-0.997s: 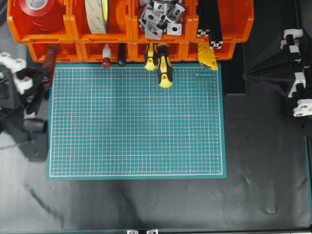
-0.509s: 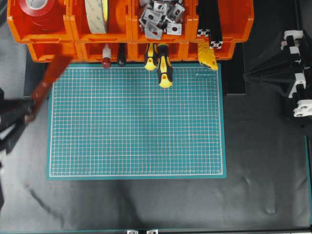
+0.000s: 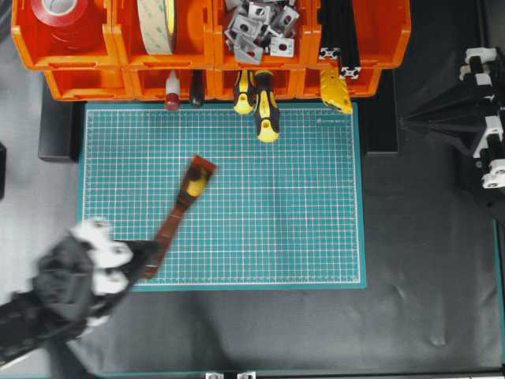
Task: Pick scraper from container rack with left arm.
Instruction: 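Pull the scraper out of the rack and carry it over the mat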
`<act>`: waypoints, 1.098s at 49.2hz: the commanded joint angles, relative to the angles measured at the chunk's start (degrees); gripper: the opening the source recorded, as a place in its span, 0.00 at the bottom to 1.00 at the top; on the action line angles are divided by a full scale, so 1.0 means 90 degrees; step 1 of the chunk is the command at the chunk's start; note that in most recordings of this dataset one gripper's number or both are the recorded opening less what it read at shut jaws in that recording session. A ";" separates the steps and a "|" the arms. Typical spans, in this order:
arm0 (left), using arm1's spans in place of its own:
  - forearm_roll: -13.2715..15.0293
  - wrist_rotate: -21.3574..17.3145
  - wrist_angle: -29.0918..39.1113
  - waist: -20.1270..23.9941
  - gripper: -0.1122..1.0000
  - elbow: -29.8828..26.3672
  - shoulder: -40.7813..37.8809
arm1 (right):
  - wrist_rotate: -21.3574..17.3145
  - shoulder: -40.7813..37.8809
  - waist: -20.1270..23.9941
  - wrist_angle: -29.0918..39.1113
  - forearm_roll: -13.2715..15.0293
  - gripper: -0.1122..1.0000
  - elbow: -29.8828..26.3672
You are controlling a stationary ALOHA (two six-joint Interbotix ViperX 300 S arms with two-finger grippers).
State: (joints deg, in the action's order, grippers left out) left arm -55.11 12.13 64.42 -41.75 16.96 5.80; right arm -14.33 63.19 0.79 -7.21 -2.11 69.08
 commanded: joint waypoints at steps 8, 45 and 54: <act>-0.0059 -0.0361 -0.1543 0.0967 0.29 0.0127 -0.0254 | -0.0303 0.0020 -0.0010 0.0273 -0.0010 0.11 -0.0176; -0.0049 -0.0400 -0.3057 0.2314 0.29 0.0693 -0.0693 | -0.0391 0.0088 -0.0107 0.0498 -0.0010 0.11 -0.0205; -0.0049 -0.0361 -0.3291 0.2334 0.29 0.0693 -0.0703 | -0.0391 0.0078 -0.0107 0.0488 -0.0010 0.11 -0.0205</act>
State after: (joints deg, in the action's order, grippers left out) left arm -55.20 8.70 35.60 -20.92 23.91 -1.49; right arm -17.84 64.25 -0.18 -2.72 -2.11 69.08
